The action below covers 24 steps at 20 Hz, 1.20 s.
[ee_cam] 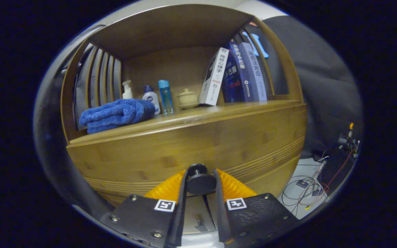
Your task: Pull open the drawer, take out the items inside it, and place them on the countertop above the cabinet.
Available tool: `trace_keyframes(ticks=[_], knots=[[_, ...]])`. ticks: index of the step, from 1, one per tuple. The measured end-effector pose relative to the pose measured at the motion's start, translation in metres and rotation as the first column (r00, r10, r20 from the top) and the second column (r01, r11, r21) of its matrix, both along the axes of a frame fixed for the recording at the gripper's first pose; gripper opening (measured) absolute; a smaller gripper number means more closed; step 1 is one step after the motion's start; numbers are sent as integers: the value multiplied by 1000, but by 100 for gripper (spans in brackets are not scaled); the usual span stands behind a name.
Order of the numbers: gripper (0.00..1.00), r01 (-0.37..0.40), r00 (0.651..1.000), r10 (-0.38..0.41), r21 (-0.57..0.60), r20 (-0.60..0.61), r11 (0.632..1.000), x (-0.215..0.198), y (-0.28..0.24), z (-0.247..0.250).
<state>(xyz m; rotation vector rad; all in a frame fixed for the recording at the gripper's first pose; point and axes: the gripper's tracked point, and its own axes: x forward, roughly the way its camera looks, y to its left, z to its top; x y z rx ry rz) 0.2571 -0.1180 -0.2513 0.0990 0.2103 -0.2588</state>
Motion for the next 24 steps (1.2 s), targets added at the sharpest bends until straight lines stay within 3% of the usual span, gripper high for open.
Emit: trace_keyframes(ticks=[2,13,24], knots=[[29,-31,999,29,-70,-21,997,-2,-2,-1],[29,-122,989,110,-128,-99,984,-64,1,0],[29,-107,994,98,-175,-57,979,-166,2,-6]])
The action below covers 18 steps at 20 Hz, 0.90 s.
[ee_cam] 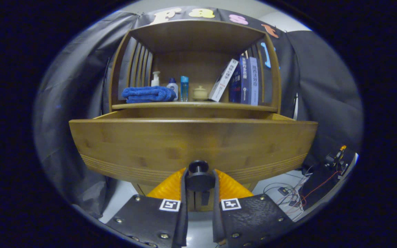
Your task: Pull open the drawer, take out the items inside it, and place them on the countertop above the cabinet.
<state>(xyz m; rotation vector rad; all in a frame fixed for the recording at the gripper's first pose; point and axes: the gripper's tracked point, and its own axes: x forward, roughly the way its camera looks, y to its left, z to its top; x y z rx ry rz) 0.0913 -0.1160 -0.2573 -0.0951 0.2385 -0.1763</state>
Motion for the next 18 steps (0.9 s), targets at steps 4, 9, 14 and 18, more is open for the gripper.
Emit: trace_keyframes(ticks=[4,9,14,18], knots=[[29,1,1000,-1,-2,12,1000,-21,0,0],[29,19,1000,-19,-7,19,1000,-34,-1,0],[45,5,1000,-6,32,27,999,-49,2,10],[100,2,995,6,-80,100,997,-60,5,56]])
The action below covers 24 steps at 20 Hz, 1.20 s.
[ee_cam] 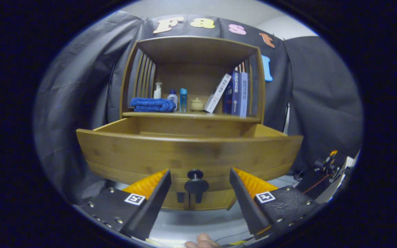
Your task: Pull open the drawer, take out the items inside it, and place them on the countertop above the cabinet.
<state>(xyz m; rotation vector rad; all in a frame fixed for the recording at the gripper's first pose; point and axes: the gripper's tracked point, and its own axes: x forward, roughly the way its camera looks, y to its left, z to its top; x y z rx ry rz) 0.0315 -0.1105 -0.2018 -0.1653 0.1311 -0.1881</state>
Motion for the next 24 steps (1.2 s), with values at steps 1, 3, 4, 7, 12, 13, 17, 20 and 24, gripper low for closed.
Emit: trace_keyframes(ticks=[1,3,4,7,12,13,17,20,24], knots=[[100,-5,1000,5,-24,29,1000,-3,3,16],[100,-27,995,30,-33,99,999,3,14,50],[100,-37,992,41,-33,118,999,2,22,63],[100,-39,992,43,-33,119,999,28,25,80],[100,-34,998,35,21,-56,999,92,21,50],[100,-18,995,21,33,-96,999,103,16,41],[100,53,964,-22,111,-263,992,138,-2,8],[100,54,932,-7,120,-363,991,152,0,-11],[88,26,887,18,89,-461,996,160,6,-28]])
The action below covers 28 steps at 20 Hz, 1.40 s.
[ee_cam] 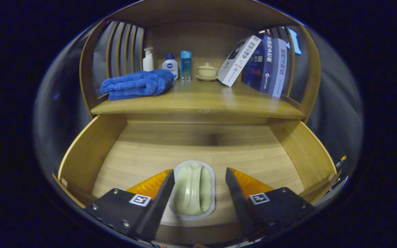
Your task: Pull open the drawer, take out the items inside it, and place them on the countertop above the cabinet.
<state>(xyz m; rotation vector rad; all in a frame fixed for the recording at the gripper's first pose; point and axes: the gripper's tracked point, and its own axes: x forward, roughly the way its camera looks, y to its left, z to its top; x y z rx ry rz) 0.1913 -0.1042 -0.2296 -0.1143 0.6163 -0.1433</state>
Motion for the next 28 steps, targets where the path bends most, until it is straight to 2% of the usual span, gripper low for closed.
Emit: trace_keyframes(ticks=[2,4,5,7,8,10,13,15,24,28], knots=[[74,-24,999,25,27,-46,999,5,9,-12],[58,-13,991,17,32,-132,999,0,7,-28],[49,9,997,-6,41,-77,999,16,3,-29],[30,27,996,-19,82,-88,996,3,2,-29],[20,19,997,-11,112,-72,994,9,4,-23],[16,3,999,5,134,-53,991,10,3,-25],[16,-32,999,32,136,3,990,9,5,-21],[16,-19,999,11,153,53,988,11,2,-15],[15,-23,999,14,175,51,984,11,3,-14],[15,-34,999,33,188,7,982,10,5,-15]])
